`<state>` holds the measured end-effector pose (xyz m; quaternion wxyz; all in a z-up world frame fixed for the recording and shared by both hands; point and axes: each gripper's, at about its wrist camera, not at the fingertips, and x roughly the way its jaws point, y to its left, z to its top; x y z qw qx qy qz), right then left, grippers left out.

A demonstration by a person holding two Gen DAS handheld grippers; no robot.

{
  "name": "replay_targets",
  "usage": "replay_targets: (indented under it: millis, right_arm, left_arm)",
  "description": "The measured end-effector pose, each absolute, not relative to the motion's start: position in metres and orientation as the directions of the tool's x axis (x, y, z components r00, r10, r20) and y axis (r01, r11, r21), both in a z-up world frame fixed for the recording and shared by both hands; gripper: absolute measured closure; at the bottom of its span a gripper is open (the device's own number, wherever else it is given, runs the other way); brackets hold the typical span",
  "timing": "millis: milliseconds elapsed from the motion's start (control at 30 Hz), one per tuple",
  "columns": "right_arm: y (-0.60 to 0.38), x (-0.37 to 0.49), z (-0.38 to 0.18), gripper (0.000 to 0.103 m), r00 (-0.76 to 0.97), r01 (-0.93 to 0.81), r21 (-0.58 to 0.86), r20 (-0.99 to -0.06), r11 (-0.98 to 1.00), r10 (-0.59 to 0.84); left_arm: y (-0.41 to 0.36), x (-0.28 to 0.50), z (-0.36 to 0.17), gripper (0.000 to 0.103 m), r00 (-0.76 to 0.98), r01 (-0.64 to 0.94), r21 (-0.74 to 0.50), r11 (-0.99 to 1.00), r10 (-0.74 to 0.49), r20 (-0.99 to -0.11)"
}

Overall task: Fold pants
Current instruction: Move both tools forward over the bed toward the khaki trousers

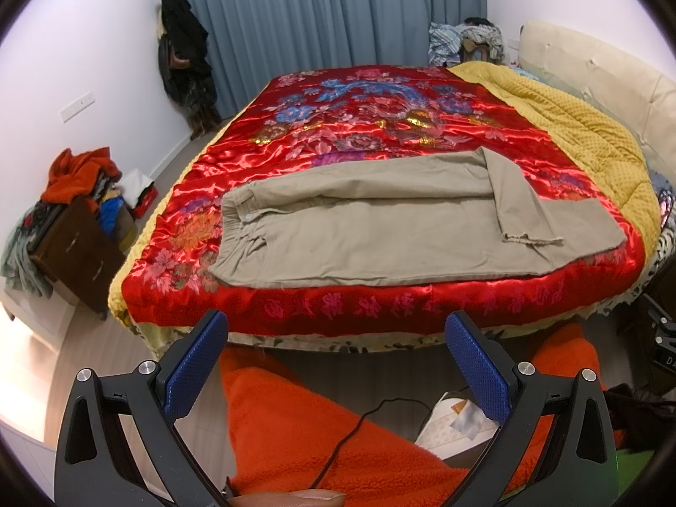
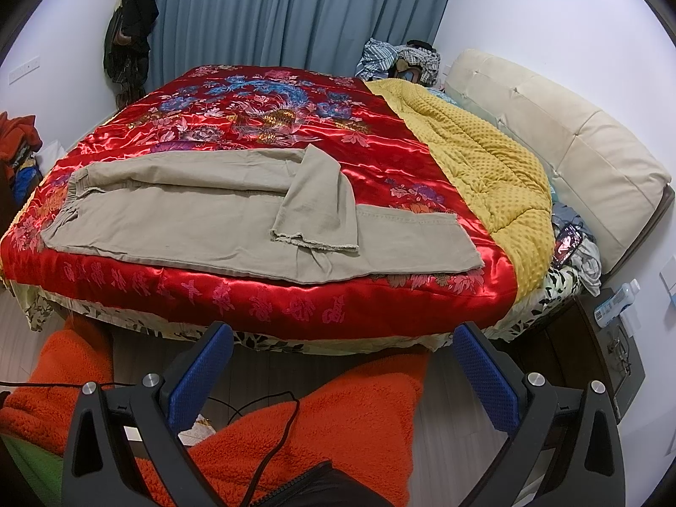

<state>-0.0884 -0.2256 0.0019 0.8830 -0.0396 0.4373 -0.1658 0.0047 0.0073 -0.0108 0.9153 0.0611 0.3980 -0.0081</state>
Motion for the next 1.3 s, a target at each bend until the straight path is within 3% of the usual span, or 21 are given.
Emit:
replay_targets:
  millis: [367,567,900,1300]
  right_arm:
    - [-0.228,-0.082,0.002,0.0,0.588,0.225,-0.2,-0.753,0.954,-0.296]
    - [-0.227,-0.046,0.006,0.0,0.706,0.129,-0.212,-0.667,0.969,-0.24]
    - [-0.205,-0.037,-0.011,0.0,0.767,-0.001,-0.048,-0.641,0.999,-0.03]
    - [-0.24,-0.026,-0.047,0.0,0.678,0.055,0.1,-0.734,0.993,0.037]
  left_arm:
    - [0.001,0.026,-0.004,0.001,0.731,0.065,0.194,0.979,0.085,-0.677]
    - [-0.018,0.07,-0.009,0.001,0.735,0.089,0.237,0.967,0.097,-0.671]
    - [-0.056,0.083,-0.017,0.001,0.708,0.149,0.188,0.971,0.028,-0.706]
    - [-0.064,0.08,-0.042,0.001,0.658,0.148,0.155,0.977,0.02,-0.753]
